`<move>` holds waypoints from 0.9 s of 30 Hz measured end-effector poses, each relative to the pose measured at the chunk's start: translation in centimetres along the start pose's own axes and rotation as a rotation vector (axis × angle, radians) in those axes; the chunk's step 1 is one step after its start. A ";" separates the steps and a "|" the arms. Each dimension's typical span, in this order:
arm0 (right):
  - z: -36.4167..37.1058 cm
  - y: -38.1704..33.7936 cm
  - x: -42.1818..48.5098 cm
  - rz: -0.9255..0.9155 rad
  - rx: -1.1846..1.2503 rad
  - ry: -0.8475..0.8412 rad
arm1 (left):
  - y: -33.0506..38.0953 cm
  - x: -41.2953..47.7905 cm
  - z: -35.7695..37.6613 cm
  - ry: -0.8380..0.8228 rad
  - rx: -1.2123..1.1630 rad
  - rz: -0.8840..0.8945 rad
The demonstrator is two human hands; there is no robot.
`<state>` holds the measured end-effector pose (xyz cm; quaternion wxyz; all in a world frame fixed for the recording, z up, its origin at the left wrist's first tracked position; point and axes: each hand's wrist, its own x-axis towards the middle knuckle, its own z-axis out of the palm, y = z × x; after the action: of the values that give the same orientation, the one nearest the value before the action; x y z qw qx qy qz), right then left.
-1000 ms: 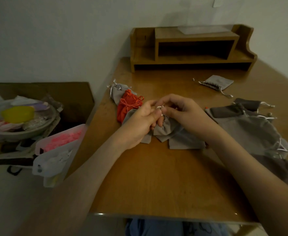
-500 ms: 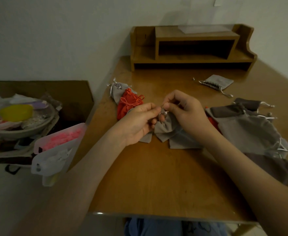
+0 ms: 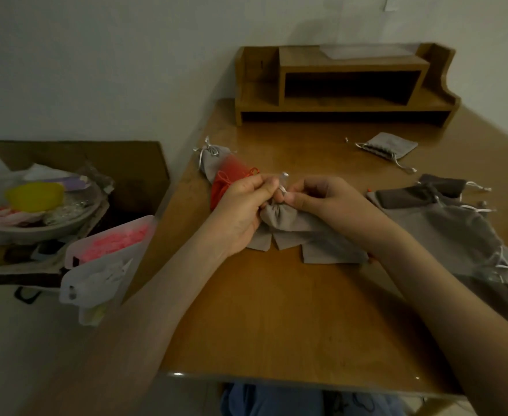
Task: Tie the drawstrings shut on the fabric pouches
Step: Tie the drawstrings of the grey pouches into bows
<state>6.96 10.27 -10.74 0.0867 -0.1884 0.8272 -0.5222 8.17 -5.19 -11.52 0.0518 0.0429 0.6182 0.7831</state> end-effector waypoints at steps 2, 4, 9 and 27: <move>0.4 0.0 0.0 -0.017 0.021 0.039 | 0.0 0.1 -0.2 0.000 -0.009 0.029; 0.8 0.0 0.1 -0.050 0.056 0.099 | -0.1 0.1 -0.2 -0.014 -0.043 0.042; 1.2 -0.4 -0.1 -0.087 0.081 0.144 | 0.2 -0.2 -0.1 -0.048 -0.100 0.024; -0.3 -0.4 -0.3 0.054 0.280 -0.084 | 0.5 0.2 -0.8 -0.163 -0.054 -0.019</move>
<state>7.23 10.45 -10.27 0.1606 -0.1737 0.7467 -0.6216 7.82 -6.07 -11.26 0.1103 0.0991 0.5912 0.7928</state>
